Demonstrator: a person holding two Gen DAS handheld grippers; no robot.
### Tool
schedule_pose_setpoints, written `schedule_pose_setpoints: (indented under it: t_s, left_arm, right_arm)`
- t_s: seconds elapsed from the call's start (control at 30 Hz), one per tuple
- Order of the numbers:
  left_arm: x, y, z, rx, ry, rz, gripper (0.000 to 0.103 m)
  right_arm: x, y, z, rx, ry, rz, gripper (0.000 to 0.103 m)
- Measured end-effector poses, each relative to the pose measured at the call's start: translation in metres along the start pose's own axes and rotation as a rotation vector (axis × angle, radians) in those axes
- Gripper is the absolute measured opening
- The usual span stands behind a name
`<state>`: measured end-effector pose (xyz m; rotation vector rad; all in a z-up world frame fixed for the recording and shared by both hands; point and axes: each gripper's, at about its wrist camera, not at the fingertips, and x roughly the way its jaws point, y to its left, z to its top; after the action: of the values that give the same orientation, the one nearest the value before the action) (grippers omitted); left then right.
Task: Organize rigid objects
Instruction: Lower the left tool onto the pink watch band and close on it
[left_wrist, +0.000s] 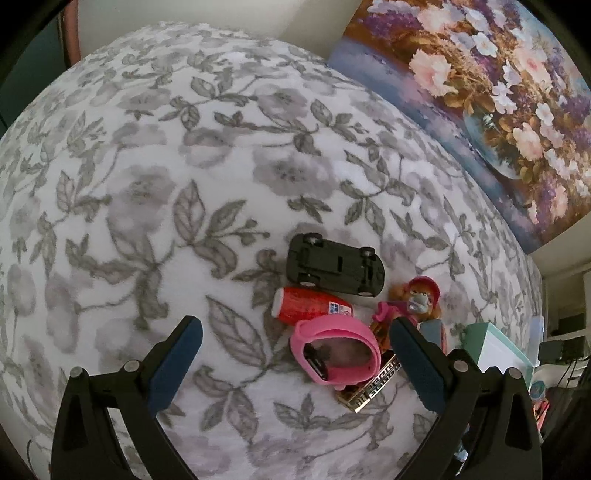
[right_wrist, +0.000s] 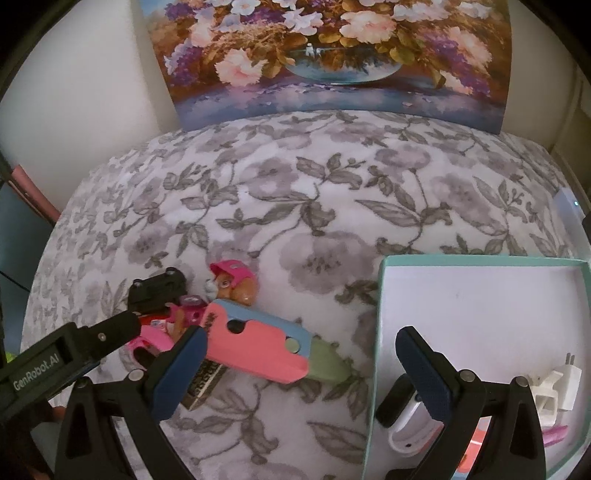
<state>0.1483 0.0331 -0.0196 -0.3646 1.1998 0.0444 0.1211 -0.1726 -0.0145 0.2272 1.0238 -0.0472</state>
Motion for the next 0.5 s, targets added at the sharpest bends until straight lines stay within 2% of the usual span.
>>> schedule_pose_setpoints:
  t_s: [0.43, 0.5]
  left_arm:
    - [0.015, -0.007, -0.004, -0.032, 0.042, -0.009, 0.096]
    - [0.015, -0.006, -0.005, -0.045, 0.044, -0.026, 0.089]
  right_arm:
    - [-0.003, -0.01, 0.0, 0.008, -0.004, -0.028, 0.103]
    - [-0.004, -0.011, 0.0, 0.012, -0.003, -0.027, 0.103]
